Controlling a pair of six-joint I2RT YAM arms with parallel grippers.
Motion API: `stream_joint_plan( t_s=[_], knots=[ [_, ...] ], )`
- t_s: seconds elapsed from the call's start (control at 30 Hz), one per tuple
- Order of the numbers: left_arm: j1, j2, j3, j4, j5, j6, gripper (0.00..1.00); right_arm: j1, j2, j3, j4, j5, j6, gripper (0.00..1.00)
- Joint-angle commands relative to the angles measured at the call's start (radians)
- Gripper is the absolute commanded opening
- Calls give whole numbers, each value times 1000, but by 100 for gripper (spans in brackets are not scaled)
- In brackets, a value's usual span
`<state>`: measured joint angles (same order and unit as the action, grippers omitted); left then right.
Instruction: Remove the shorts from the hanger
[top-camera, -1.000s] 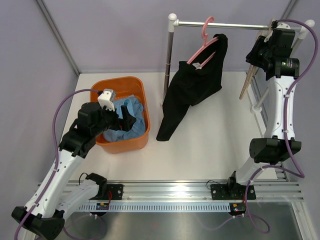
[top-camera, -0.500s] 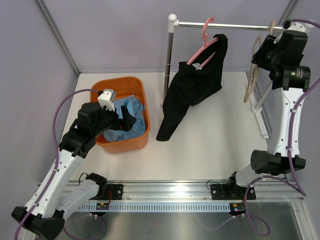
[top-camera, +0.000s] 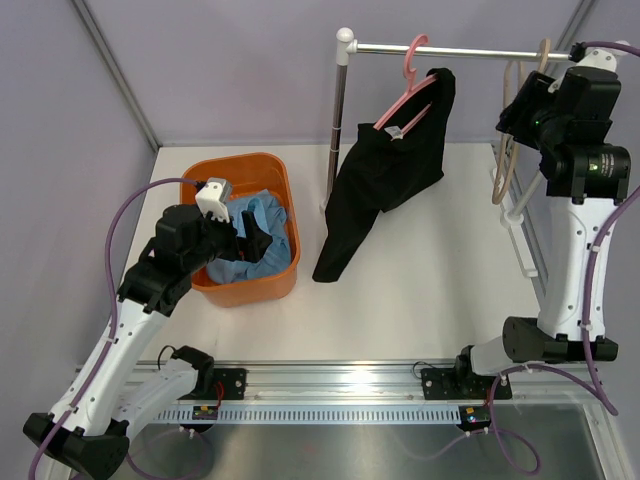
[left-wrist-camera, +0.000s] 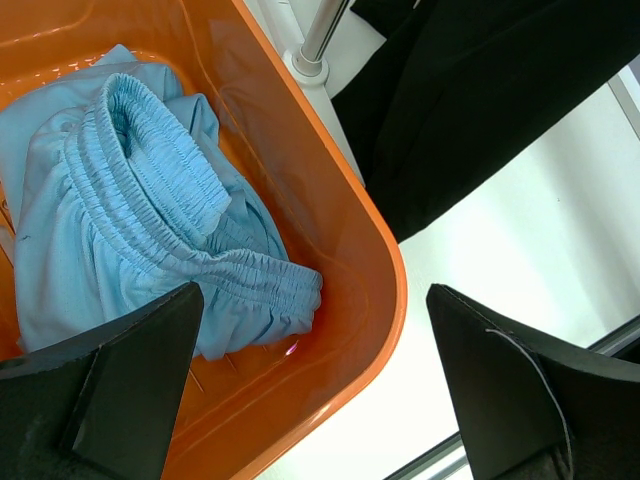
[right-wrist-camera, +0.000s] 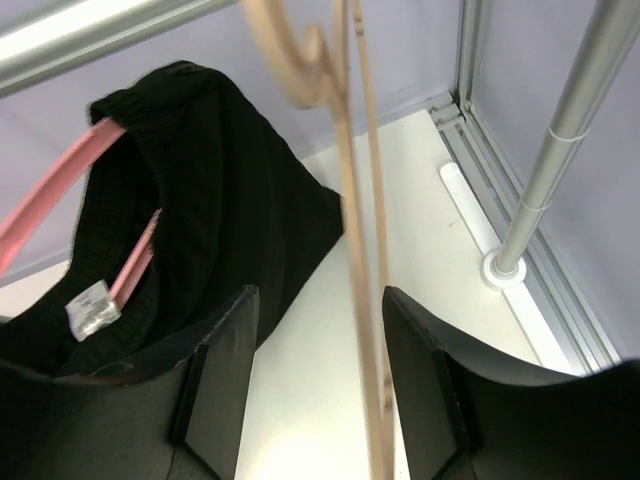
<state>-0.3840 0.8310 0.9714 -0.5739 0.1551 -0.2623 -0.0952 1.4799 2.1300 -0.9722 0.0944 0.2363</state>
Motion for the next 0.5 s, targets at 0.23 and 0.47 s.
stream_joint_plan(
  t_s=[0.23,0.47],
  knots=[
    [0,-12,-7,48,3,6,99,379,3,120,44,149,52,64],
    [0,-9,-8,49,-2,5,99,546,143,166,162,294,77,66]
  ],
)
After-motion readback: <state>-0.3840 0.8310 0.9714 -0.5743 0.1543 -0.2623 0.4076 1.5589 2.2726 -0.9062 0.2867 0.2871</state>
